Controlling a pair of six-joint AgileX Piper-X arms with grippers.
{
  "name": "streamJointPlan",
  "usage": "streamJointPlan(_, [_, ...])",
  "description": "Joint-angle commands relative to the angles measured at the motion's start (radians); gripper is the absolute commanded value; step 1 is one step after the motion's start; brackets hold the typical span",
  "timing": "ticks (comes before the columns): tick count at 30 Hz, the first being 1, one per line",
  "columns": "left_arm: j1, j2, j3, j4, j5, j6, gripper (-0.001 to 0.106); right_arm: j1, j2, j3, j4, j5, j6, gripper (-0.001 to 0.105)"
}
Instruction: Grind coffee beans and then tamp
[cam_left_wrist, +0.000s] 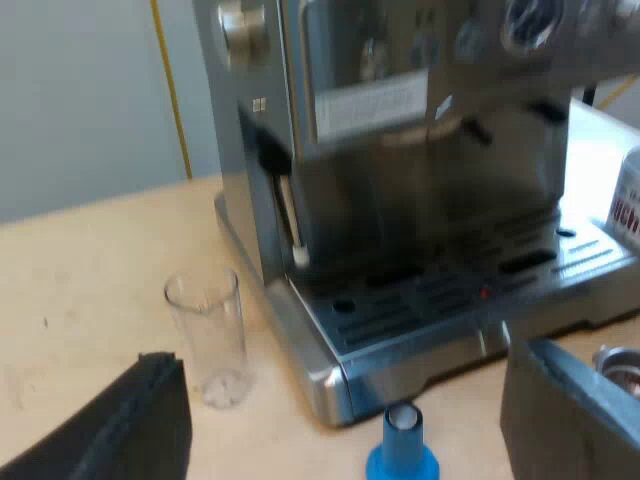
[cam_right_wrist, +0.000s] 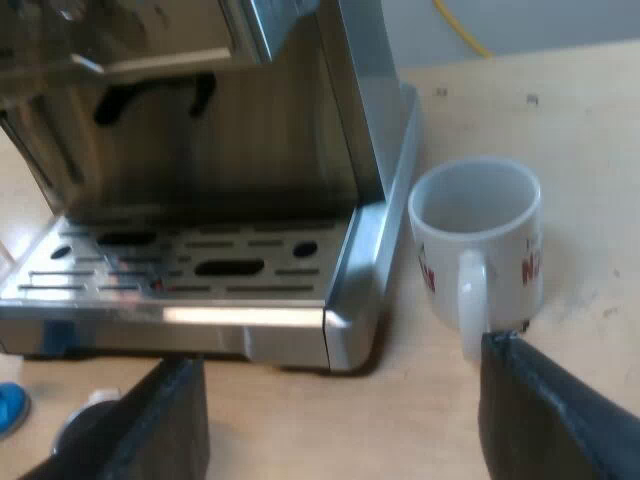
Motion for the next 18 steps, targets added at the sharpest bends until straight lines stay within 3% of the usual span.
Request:
streamJointPlan(1, [0.0, -0.041, 0.027, -0.015, -0.009, -0.003, 0.066, -0.005, -0.047, 0.02, 0.005, -0.006, -0.009, 0.059])
streamJointPlan(13, [0.0, -0.041, 0.111, 0.034, -0.009, 0.005, 0.066, -0.005, -0.047, 0.095, 0.093, -0.008, -0.04, 0.059])
streamJointPlan(18, [0.0, -0.041, 0.112, 0.049, -0.007, 0.042, 0.066, -0.005, -0.047, 0.112, 0.094, -0.008, -0.04, 0.059])
